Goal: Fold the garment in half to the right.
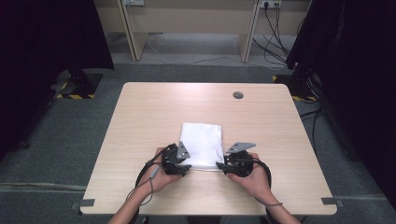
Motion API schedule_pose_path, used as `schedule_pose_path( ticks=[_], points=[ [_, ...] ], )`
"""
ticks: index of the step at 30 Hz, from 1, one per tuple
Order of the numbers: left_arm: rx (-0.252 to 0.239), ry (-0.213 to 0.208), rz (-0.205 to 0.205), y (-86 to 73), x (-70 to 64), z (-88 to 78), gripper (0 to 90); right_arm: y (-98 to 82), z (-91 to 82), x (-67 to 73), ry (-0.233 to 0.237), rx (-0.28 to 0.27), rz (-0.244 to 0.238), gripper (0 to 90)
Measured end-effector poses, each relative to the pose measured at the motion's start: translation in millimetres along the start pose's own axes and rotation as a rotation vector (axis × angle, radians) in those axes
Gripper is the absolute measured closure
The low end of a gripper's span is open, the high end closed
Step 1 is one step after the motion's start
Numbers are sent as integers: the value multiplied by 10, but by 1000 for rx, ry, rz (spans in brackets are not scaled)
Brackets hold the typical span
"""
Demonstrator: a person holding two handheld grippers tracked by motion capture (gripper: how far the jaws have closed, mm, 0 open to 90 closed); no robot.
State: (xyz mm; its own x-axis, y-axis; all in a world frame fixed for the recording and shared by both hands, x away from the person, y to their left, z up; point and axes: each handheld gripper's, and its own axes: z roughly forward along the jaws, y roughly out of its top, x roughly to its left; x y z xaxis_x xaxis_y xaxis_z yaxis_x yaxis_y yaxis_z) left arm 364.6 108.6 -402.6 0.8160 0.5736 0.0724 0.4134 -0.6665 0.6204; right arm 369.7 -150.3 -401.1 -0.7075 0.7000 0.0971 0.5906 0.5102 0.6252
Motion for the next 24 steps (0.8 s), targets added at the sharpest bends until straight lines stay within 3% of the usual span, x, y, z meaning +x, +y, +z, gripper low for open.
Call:
schedule_pose_path(
  ticks=[8, 24],
  points=[
    [-88, 25, -53, -39, -27, -178, 391, 28, -155, -78, 24, -65, -7, 391],
    [-215, 81, -168, -160, 18, -539, 299, -5, -372, -211, 58, -94, 29, 251]
  ],
)
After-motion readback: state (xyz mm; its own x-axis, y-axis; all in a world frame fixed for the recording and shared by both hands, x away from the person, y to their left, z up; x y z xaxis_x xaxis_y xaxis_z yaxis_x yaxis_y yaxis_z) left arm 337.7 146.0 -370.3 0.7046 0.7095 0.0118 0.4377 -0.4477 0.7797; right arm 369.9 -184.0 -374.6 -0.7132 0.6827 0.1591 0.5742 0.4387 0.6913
